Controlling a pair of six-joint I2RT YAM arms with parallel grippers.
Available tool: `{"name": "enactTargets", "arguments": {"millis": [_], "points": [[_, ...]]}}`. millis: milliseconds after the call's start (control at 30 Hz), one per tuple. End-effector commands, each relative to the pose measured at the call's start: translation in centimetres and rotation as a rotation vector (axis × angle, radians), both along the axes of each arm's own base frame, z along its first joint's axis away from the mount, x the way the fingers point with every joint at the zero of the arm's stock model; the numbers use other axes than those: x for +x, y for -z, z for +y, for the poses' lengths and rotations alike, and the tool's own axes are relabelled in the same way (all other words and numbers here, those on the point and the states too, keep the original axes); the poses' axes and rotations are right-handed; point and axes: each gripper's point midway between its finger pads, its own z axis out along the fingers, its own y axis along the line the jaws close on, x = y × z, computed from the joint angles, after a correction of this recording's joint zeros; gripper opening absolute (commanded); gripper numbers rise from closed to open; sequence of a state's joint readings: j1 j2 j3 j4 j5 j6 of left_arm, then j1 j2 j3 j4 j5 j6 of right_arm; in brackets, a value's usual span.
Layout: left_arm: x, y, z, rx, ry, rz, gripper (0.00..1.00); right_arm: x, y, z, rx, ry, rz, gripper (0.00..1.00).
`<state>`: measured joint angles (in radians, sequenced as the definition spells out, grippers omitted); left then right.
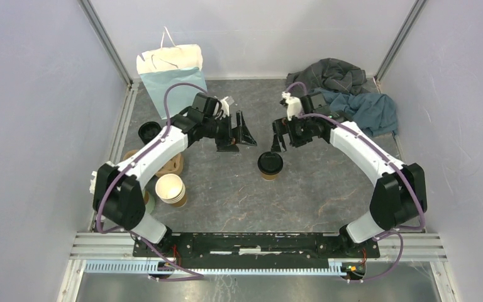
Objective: Pack the takeout coffee
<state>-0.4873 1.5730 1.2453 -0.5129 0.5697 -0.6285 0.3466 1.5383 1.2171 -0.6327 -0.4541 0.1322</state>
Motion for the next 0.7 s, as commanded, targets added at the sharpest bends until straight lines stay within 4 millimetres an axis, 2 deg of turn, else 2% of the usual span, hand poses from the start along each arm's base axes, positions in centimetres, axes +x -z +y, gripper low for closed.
{"name": "enactTargets", "arguments": {"millis": [0, 133, 267, 333, 433, 567, 667], "points": [[-0.5, -2.4, 0.8, -0.015, -0.038, -0.036, 0.93, -0.4, -1.1, -0.1, -0.160, -0.030, -0.071, 0.98], [-1.6, 0.3, 0.2, -0.029, -0.031, 0.064, 0.76, -0.5, -1.7, 0.7, -0.100, -0.023, -0.077, 0.96], [-1.6, 2.6, -1.1, -0.042, -0.034, 0.134, 0.63, -0.8, -1.0, 1.3, -0.047, -0.048, -0.056, 0.91], [-1.6, 3.7, -1.8, -0.026, -0.024, 0.156, 0.59, -1.2, -0.7, 1.7, -0.025, -0.069, -0.037, 0.91], [-1.7, 4.3, -3.2, -0.047, 0.003, 0.161, 0.58, -1.4, -0.1, 2.2, 0.013, -0.058, -0.021, 0.92], [-1.5, 6.0, -3.1, -0.004, -0.012, 0.191, 0.49, -1.5, 0.9, 2.2, 0.041, -0.043, 0.019, 0.90], [-1.7, 6.5, -3.1, 0.014, -0.017, 0.193, 0.45, -1.4, 1.5, 2.0, 0.045, -0.039, 0.031, 0.87]]}}
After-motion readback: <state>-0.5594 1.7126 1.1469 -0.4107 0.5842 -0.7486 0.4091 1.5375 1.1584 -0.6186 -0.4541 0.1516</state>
